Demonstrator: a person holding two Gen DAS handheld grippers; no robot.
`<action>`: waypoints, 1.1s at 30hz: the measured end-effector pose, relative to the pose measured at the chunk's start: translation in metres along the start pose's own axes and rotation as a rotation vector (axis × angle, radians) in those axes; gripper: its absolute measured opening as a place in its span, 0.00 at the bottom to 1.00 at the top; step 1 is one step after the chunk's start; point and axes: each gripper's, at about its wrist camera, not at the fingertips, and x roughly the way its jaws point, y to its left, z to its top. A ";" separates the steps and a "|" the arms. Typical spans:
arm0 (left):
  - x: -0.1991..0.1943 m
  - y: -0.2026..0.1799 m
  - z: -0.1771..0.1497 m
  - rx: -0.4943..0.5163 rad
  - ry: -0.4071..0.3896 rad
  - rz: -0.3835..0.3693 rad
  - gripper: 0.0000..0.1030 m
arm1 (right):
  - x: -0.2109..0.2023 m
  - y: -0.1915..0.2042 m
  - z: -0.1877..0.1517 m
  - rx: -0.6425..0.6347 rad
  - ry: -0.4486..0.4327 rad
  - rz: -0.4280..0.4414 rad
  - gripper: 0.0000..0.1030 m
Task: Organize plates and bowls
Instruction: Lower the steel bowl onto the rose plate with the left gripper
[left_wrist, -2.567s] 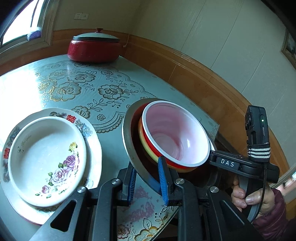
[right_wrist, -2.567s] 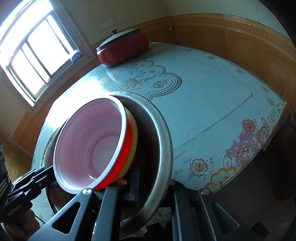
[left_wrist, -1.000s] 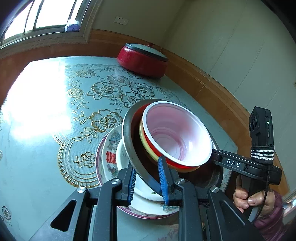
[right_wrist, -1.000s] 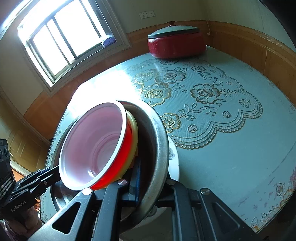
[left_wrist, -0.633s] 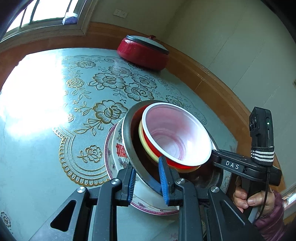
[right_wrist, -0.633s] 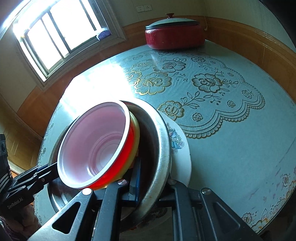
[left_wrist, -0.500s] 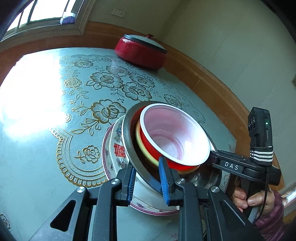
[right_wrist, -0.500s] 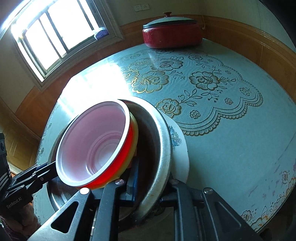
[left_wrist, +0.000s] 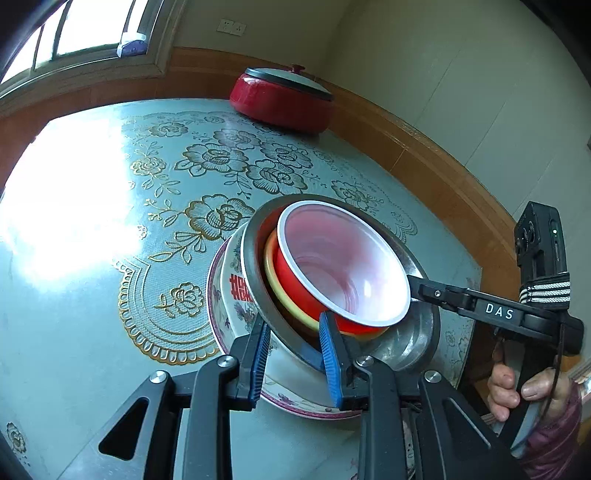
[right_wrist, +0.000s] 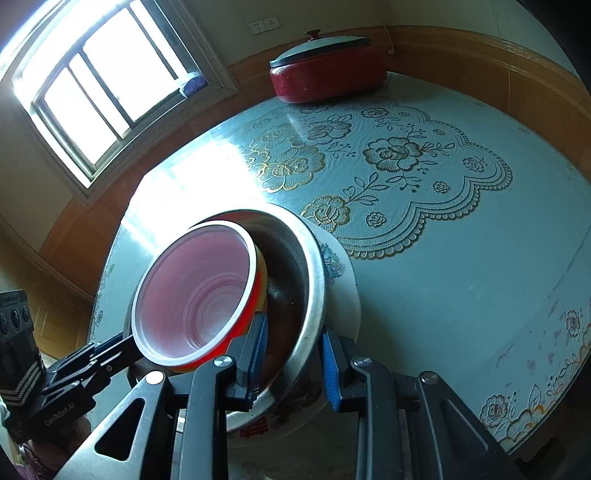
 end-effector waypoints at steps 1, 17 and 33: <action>0.000 0.000 0.000 -0.002 0.001 0.000 0.27 | -0.002 0.000 0.000 -0.007 -0.014 -0.005 0.27; -0.003 0.000 -0.001 0.004 -0.005 0.000 0.27 | 0.003 0.006 -0.009 -0.024 -0.013 -0.033 0.18; -0.006 -0.004 -0.004 0.031 -0.013 0.013 0.27 | -0.002 0.012 -0.017 -0.015 -0.016 -0.059 0.19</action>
